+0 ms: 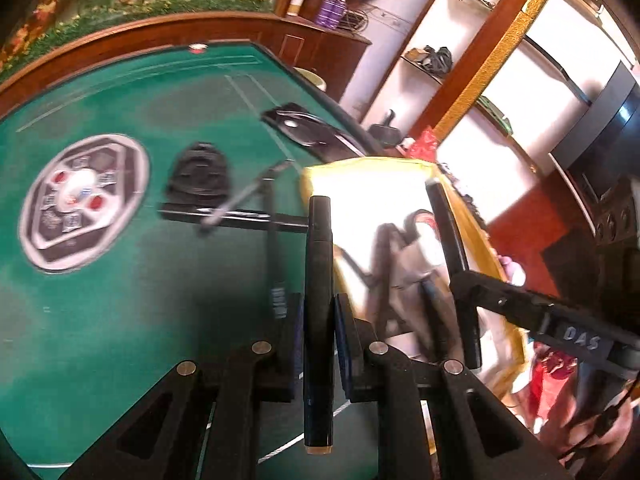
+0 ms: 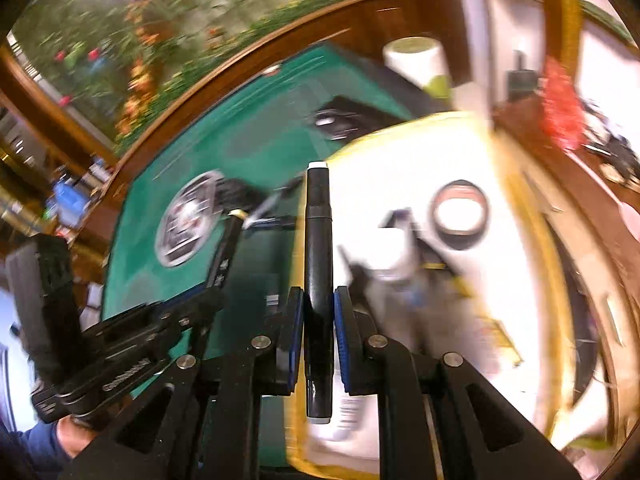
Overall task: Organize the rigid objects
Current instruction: 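Carry both black markers into the tray and open both grippers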
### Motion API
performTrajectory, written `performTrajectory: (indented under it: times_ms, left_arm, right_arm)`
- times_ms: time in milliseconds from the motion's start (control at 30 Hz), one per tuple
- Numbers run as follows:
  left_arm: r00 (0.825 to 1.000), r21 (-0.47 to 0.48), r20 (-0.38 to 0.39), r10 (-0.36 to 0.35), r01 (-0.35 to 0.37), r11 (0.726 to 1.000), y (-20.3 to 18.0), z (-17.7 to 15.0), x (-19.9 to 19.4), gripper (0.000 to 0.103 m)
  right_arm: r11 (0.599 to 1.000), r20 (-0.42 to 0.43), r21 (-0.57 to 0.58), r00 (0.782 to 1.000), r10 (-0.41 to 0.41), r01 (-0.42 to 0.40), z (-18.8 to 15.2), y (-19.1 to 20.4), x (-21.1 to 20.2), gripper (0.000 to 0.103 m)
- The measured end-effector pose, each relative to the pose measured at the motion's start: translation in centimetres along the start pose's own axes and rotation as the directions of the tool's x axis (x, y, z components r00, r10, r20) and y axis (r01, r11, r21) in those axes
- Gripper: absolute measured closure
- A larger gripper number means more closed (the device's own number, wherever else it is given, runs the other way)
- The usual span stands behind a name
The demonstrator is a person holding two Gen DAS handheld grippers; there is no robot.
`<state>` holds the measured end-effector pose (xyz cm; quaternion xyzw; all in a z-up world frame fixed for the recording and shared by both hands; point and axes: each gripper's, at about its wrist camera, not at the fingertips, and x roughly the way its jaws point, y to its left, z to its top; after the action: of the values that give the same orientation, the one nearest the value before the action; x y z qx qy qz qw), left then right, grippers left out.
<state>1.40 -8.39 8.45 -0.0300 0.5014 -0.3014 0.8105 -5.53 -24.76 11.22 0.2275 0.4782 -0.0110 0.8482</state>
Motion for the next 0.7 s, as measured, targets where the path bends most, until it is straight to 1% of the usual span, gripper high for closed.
performTrajectory:
  times_ms: [100, 200, 233, 300, 367, 400, 467, 567, 633, 700]
  left_arm:
    - [0.998, -0.016, -0.039, -0.045, 0.044, 0.999, -2.0, 0.5, 1.5, 0.089]
    - [0.995, 0.004, -0.072, -0.066, 0.066, 0.998, -4.1, 0.5, 2.7, 0.089]
    - [0.994, 0.012, -0.079, -0.071, 0.072, 0.997, -4.8, 0.3, 3.0, 0.089]
    - [0.994, 0.031, -0.089, -0.062, 0.065, 0.997, -6.0, 0.1, 3.5, 0.089]
    - [0.994, 0.036, -0.093, -0.053, 0.056, 0.998, -6.6, 0.0, 3.9, 0.089]
    - [0.994, 0.034, -0.1, -0.051, 0.055, 0.998, -6.7, 0.1, 4.2, 0.089]
    - [0.992, 0.017, -0.119, -0.048, 0.05, 0.999, -6.8, 0.0, 5.1, 0.089]
    - [0.992, 0.028, -0.122, -0.018, 0.021, 0.999, -7.2, -0.2, 6.0, 0.089]
    - [0.992, 0.023, -0.127, -0.02, 0.023, 0.999, -7.1, -0.3, 6.4, 0.089]
    - [0.992, 0.025, -0.129, -0.019, 0.022, 0.999, -7.1, -0.3, 6.7, 0.089]
  right_arm:
    - [0.998, -0.013, 0.04, 0.998, -0.055, 0.056, -0.2, -2.1, 0.0, 0.089]
    - [0.994, -0.036, 0.059, 0.995, -0.089, 0.091, -0.4, -3.5, 0.1, 0.089]
    - [0.994, -0.044, 0.063, 0.995, -0.086, 0.088, -0.5, -3.9, 0.2, 0.089]
    - [0.996, -0.048, 0.053, 0.996, -0.07, 0.073, -0.9, -4.1, 0.1, 0.089]
    - [0.998, -0.03, 0.0, 0.997, -0.066, 0.066, -0.9, -3.4, -0.4, 0.089]
    - [0.997, -0.026, -0.044, 0.998, -0.065, 0.064, -0.9, -2.7, -0.4, 0.089]
    - [0.992, -0.032, -0.085, 0.994, -0.1, 0.097, -1.0, -2.6, -0.1, 0.089]
    - [0.991, -0.056, -0.061, 0.99, -0.126, 0.122, -0.8, -3.7, 0.7, 0.089]
    - [0.99, -0.082, -0.036, 0.987, -0.138, 0.136, -0.6, -5.0, 1.3, 0.089]
    - [0.99, -0.077, -0.04, 0.987, -0.14, 0.137, -0.5, -5.4, 1.3, 0.089]
